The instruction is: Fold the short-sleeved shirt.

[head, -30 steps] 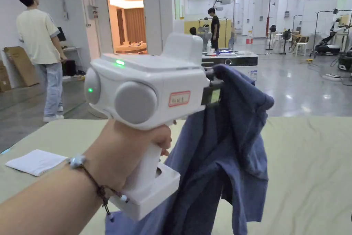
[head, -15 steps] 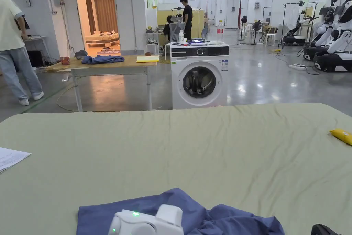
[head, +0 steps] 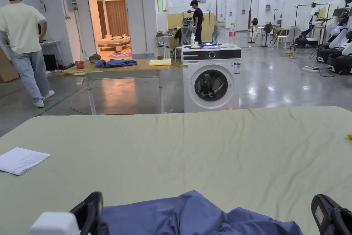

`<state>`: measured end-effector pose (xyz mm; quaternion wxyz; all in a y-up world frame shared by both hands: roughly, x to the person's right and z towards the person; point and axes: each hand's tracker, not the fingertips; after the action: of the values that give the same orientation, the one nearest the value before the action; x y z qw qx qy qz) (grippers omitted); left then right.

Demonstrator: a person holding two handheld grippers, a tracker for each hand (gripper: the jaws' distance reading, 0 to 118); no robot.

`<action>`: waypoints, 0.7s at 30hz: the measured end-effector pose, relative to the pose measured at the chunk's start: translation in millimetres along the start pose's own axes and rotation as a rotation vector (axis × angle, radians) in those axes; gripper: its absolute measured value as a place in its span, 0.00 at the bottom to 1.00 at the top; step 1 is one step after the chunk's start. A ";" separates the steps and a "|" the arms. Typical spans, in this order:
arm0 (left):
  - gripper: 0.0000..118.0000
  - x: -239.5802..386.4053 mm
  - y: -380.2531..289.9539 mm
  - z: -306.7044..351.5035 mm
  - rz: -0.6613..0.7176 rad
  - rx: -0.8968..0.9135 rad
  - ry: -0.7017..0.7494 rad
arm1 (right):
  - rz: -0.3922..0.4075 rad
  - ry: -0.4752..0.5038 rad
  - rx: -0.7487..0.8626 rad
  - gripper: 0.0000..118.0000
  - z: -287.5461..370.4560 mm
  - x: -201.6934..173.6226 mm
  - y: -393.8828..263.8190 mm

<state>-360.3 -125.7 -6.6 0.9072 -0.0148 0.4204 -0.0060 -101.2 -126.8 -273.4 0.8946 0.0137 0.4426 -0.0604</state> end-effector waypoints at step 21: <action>0.00 -49.9 18.8 -141.9 0.167 -0.497 -0.085 | 0.030 -0.054 -0.008 0.00 -5.1 -5.0 -8.0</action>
<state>-500.9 -108.9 -60.8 0.8898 -0.2027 0.3704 0.1730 -109.2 -133.9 -272.4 0.9070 0.0154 0.4184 -0.0456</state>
